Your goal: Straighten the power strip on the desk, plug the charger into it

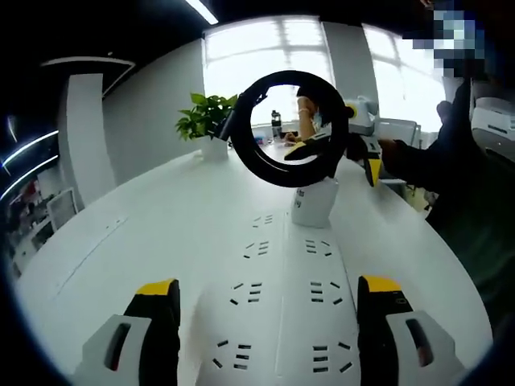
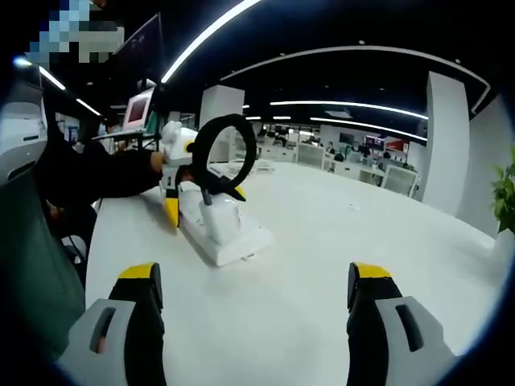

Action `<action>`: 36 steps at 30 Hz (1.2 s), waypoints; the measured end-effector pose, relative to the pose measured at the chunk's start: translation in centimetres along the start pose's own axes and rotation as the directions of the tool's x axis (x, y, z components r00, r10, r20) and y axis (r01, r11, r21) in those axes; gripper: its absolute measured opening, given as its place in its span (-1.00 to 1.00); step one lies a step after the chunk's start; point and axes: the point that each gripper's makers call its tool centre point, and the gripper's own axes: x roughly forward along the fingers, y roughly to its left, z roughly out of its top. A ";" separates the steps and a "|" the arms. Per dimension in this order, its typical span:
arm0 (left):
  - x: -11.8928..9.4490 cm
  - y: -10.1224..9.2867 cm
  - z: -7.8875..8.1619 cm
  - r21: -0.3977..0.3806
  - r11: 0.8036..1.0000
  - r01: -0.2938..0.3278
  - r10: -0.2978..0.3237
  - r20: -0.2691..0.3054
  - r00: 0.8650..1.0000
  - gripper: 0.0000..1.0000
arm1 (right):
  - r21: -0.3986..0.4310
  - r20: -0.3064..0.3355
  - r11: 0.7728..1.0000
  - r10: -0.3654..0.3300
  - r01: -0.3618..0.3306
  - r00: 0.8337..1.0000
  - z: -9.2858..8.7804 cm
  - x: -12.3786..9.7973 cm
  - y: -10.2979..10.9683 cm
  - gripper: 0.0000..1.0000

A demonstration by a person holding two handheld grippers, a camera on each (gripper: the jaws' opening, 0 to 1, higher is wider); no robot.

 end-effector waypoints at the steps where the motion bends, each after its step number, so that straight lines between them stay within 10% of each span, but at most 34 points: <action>1: -0.1 0.2 0.0 -0.001 1.000 -0.013 0.013 -0.005 1.000 0.91 | -0.001 -0.001 1.000 0.002 -0.002 1.000 0.0 0.0 0.0 0.91; 36: -6.0 1.9 1.3 -0.144 0.961 -0.237 0.242 0.017 0.970 0.99 | 0.051 0.037 0.999 0.014 -0.016 0.999 1.4 0.3 0.0 0.91</action>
